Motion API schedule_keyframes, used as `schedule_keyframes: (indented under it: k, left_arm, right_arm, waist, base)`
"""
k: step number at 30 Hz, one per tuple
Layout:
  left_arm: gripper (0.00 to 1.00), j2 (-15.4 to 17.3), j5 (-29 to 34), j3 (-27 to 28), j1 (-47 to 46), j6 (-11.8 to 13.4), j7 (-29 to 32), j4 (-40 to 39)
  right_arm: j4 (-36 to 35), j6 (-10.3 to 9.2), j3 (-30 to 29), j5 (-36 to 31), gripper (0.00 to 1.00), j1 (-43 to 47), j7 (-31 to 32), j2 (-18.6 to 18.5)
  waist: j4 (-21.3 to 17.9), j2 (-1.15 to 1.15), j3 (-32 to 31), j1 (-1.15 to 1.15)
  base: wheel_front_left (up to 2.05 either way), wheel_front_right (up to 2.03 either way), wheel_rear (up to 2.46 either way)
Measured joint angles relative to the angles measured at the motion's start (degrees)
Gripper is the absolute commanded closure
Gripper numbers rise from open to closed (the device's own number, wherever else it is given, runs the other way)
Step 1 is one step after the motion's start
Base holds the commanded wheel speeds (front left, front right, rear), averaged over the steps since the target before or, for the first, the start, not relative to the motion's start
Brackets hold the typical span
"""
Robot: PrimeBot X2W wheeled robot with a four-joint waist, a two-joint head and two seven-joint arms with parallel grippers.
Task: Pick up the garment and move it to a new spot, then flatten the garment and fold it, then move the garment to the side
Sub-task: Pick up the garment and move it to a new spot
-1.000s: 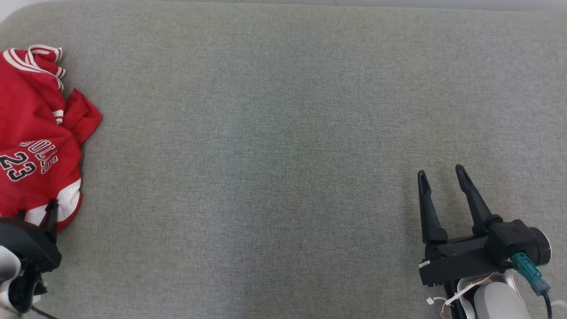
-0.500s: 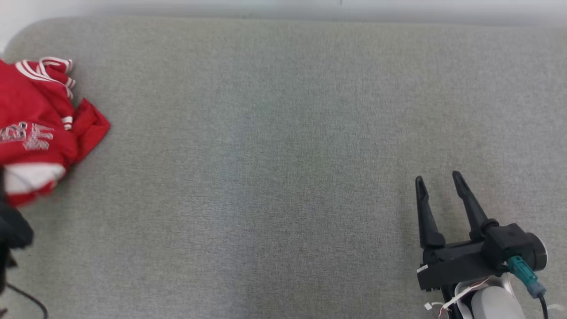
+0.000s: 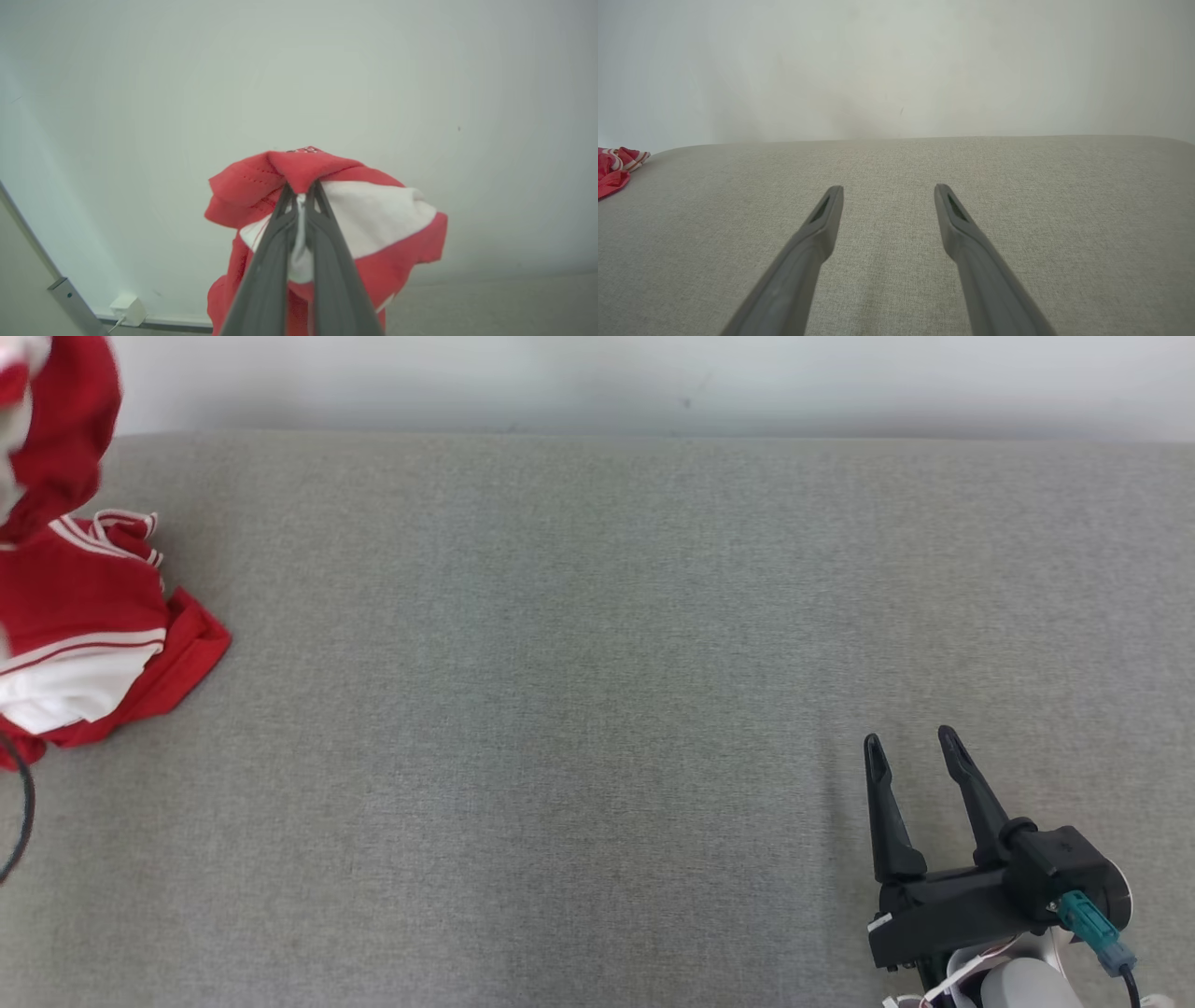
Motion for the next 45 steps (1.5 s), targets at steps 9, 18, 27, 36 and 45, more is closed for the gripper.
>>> schedule_keyframes:
  k: [9, 18, 27, 36, 45]
  left_arm:
    - [1.00, -5.47, 1.82, -5.20, -11.66, -0.76, 2.70, -7.32]
    - [1.00, -11.39, 2.70, -10.79, -14.17, -1.42, 4.15, -9.82]
    - [1.00, -16.55, 1.92, -14.94, -9.99, -1.74, 2.89, -8.01]
    - [1.00, -22.60, 0.27, -18.91, 0.63, -0.97, -0.66, -4.58]
    - [1.00, -25.75, -2.15, -22.73, 14.56, -1.09, -4.16, 5.14]
  right_arm:
    - [0.04, 0.00, 0.24, 0.88, 0.00, 0.80, -0.18, 0.23]
    - [-0.08, 0.00, 1.82, 3.12, 0.00, 0.82, -0.20, 0.32]
    - [-0.03, 0.00, 1.09, 3.38, 0.00, 2.35, -0.20, 0.33]
    - [-0.81, 0.00, -0.32, 3.16, 0.00, 3.18, -0.20, 0.32]
    - [-0.41, 0.00, -0.02, 2.64, 0.00, 3.05, -0.20, 0.34]
  waist:
    - [-3.41, 0.00, -1.45, 0.00]
    - [-9.73, 0.00, -2.48, 0.00]
    - [-16.06, 0.00, -3.10, 0.00]
    - [-17.43, 0.00, -3.46, 0.00]
    - [-15.19, 0.00, -2.68, 0.00]
  base:
    - [0.00, 0.00, 0.00]
    - [0.00, 0.00, 0.00]
    - [0.00, 0.00, 0.00]
    - [0.00, 0.00, 0.00]
    - [0.00, 0.00, 0.00]
